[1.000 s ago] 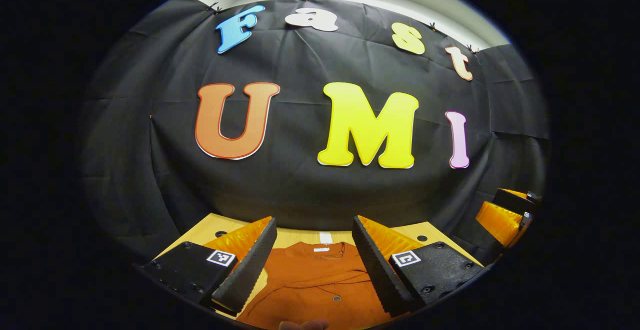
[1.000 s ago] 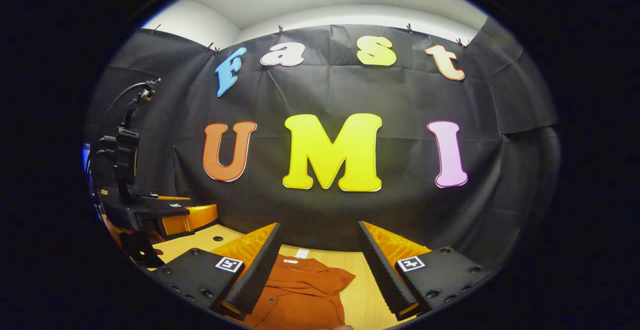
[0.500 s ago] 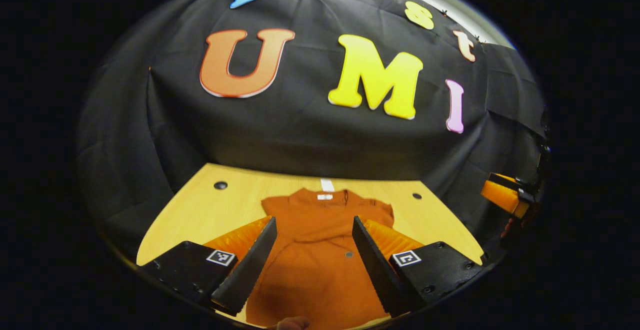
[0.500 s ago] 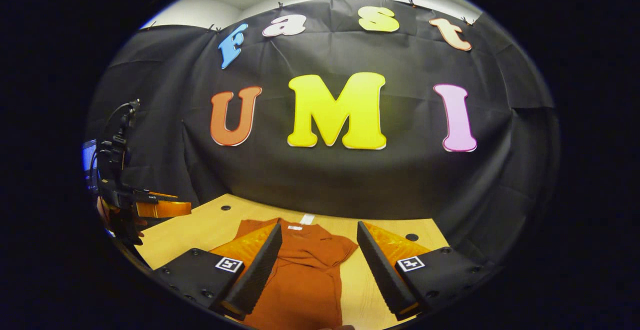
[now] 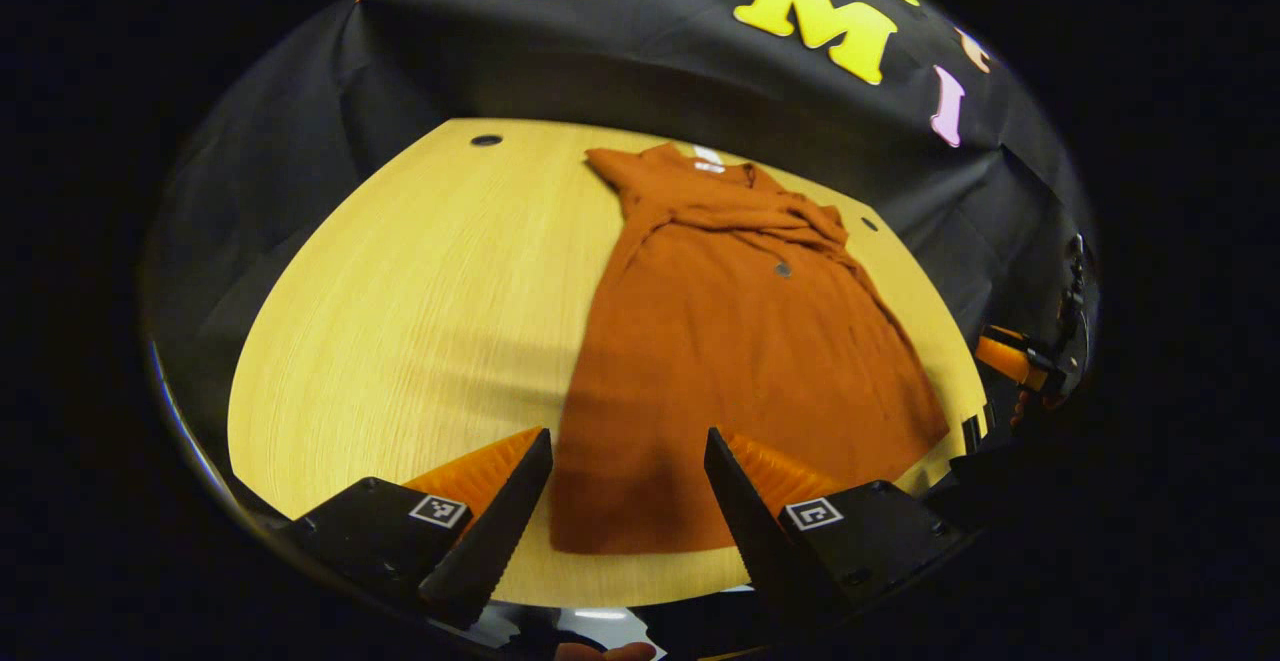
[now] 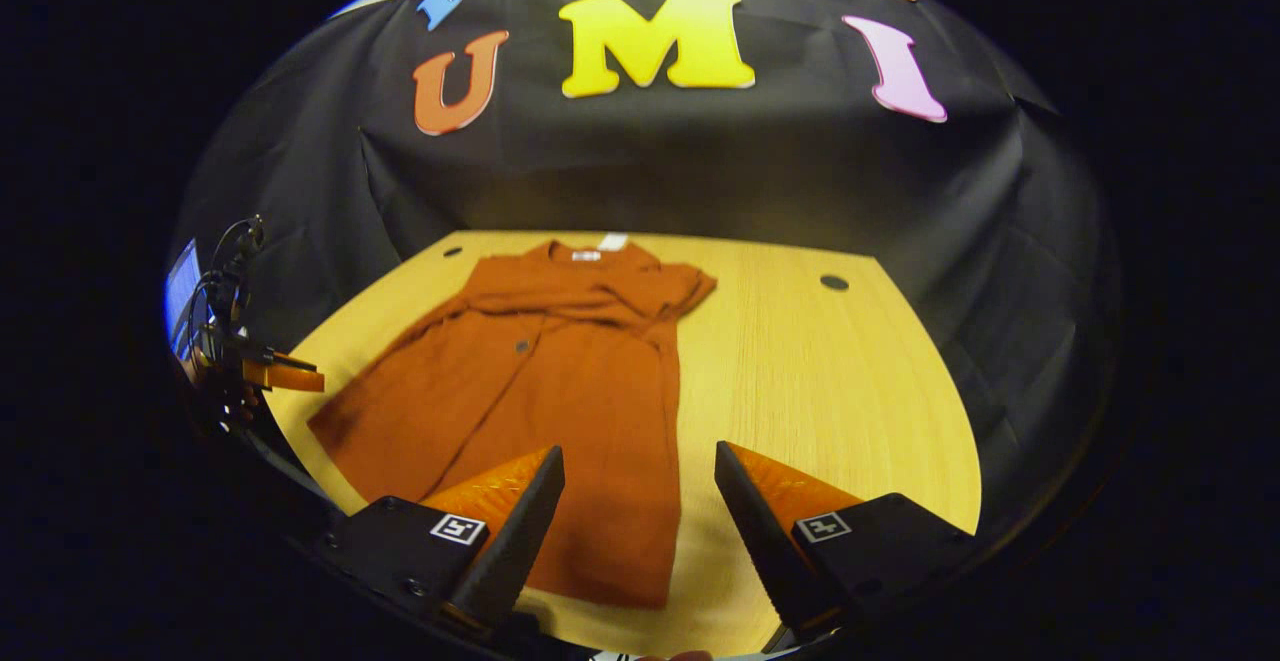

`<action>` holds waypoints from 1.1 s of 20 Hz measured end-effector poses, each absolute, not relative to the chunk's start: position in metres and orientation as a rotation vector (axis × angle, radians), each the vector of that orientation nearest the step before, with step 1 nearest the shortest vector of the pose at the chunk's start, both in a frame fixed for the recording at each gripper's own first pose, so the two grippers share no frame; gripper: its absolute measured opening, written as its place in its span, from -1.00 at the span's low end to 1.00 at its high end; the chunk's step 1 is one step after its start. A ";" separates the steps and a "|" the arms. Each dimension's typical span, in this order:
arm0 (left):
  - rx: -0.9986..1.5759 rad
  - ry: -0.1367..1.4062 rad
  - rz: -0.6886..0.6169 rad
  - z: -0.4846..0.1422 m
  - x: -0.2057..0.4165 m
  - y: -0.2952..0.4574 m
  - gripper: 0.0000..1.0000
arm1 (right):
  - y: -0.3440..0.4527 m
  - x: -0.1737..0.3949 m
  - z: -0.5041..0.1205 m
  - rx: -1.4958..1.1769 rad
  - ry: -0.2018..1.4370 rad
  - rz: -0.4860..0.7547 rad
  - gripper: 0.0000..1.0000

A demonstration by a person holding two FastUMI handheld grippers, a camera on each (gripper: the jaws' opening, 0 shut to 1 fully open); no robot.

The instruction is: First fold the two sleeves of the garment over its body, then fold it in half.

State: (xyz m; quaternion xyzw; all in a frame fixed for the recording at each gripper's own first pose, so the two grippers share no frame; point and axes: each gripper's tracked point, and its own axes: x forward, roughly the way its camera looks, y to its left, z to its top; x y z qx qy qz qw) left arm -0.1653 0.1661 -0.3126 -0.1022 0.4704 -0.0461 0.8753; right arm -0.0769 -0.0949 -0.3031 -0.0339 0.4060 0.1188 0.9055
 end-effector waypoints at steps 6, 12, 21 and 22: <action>-0.261 1.027 -0.050 -0.349 -0.185 0.186 0.98 | -0.111 -0.126 -0.361 -0.114 0.967 0.194 0.93; -0.357 1.036 -0.141 -0.343 -0.193 0.142 0.96 | -0.106 -0.140 -0.388 -0.124 1.027 0.179 0.94; -0.483 1.076 -0.242 -0.349 -0.203 0.088 0.21 | -0.091 -0.147 -0.389 -0.093 1.049 0.161 0.14; -0.522 1.088 -0.258 -0.351 -0.204 0.080 -0.14 | -0.087 -0.142 -0.395 -0.064 1.050 0.175 0.14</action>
